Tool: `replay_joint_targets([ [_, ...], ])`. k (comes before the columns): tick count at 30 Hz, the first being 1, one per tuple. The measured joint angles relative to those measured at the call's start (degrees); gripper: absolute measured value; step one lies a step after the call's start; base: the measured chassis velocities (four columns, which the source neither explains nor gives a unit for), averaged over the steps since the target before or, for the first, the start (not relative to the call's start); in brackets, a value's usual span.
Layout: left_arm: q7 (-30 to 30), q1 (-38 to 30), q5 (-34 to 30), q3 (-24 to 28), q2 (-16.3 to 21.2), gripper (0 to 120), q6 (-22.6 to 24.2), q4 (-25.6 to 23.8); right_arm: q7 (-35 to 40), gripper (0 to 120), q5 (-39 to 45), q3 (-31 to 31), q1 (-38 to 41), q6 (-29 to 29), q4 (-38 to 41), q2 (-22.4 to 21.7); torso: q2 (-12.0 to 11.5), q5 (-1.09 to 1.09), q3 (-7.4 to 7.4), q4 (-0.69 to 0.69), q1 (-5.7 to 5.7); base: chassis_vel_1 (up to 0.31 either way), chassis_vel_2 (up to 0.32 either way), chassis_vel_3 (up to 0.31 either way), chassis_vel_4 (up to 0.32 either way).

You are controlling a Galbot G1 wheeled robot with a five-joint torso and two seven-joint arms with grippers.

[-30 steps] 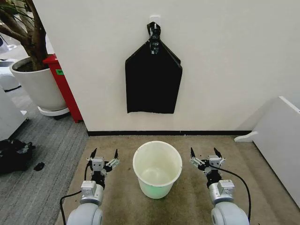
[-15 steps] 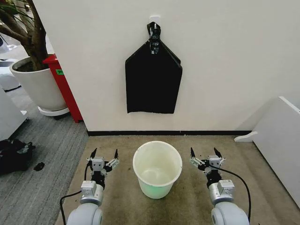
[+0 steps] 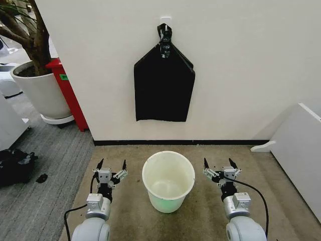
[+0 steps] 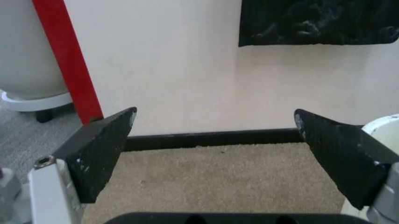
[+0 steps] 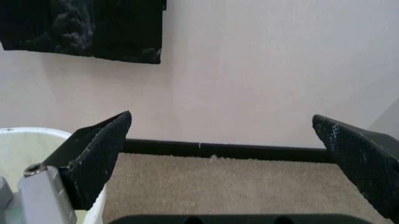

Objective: Place the garbage bag over the trash bin.

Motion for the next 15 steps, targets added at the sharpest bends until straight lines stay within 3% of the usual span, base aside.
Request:
replay_joint_targets([
  [2, 0.0, 0.1, -0.2, -0.1, 0.1, 100, 0.0, -0.2, 0.0, 100, 0.0, 0.0, 0.0, 0.0, 0.0, 0.0, 0.0, -0.01, 0.00, -0.01, 0.00, 0.000, 0.000, 0.000, 0.000],
  [4, -0.4, 4.1, -3.7, -2.3, 1.6, 100, 0.5, -4.6, 0.0, 100, 0.1, 0.0, -0.5, 0.0, 0.9, 0.1, 0.0, 0.02, 0.00, 0.02, 0.00, 0.000, 0.000, 0.000, 0.000],
  [9, -1.0, 8.5, -7.7, -4.8, 3.2, 100, 1.0, -9.5, 0.0, 100, 0.7, -0.6, -3.3, -0.4, 5.9, 0.9, 0.0, 0.00, 0.00, 0.01, 0.00, 0.000, 0.000, 0.000, 0.000],
  [14, -1.2, 10.3, -9.4, -5.8, 3.9, 100, 1.2, -11.5, 0.1, 100, 1.1, -0.8, -4.8, -0.6, 8.6, 1.4, 0.0, -0.01, -0.01, 0.00, 0.00, 0.000, 0.000, 0.000, 0.000],
  [15, -1.7, 14.3, -13.1, -8.1, 5.5, 100, 1.7, -15.9, 0.1, 100, 1.9, -1.4, -7.8, -1.0, 13.9, 2.3, 0.0, -0.01, -0.01, 0.01, 0.00, 0.000, 0.000, 0.000, 0.000],
])
